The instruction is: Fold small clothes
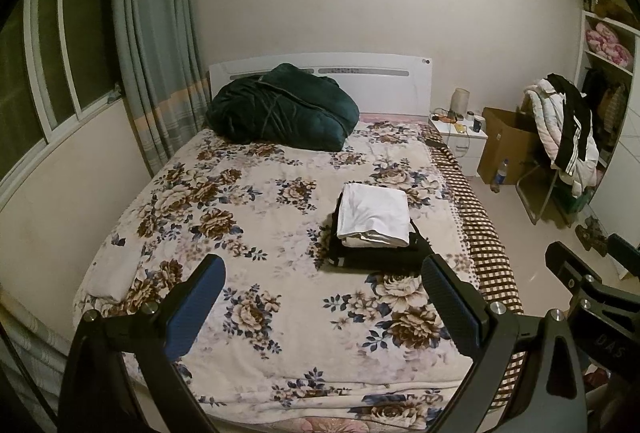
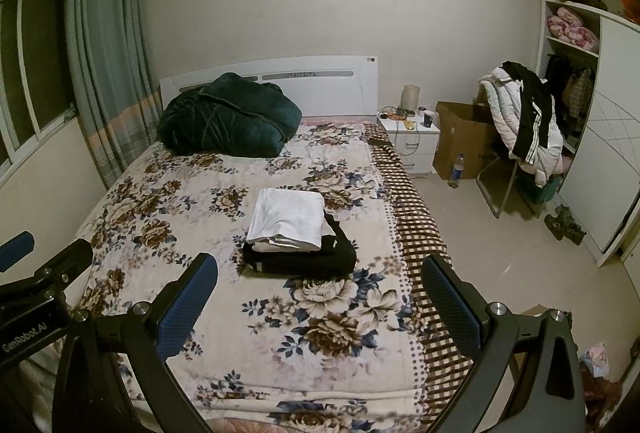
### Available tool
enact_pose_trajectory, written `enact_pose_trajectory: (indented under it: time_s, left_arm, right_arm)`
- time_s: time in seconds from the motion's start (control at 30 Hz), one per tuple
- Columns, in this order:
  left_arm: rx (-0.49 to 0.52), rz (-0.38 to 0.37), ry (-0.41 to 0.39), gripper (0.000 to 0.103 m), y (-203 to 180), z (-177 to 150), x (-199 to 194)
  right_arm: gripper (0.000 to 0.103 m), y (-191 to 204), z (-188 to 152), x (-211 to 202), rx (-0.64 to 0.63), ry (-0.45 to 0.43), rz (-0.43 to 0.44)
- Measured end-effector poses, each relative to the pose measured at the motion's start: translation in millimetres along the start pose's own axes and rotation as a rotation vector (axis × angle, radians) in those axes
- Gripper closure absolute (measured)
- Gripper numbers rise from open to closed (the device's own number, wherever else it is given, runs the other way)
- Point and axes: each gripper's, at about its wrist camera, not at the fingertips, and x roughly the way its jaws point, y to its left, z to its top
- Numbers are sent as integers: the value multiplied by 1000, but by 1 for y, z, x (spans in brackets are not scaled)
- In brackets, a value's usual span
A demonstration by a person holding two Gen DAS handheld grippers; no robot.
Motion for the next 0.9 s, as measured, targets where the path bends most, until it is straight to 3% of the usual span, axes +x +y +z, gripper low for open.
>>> enact_pose_trajectory:
  time_s: [0.9]
  left_arm:
    - [-18, 42, -17, 3, 4, 4, -11]
  right_arm:
    - [0, -1, 0, 0, -1, -3, 5]
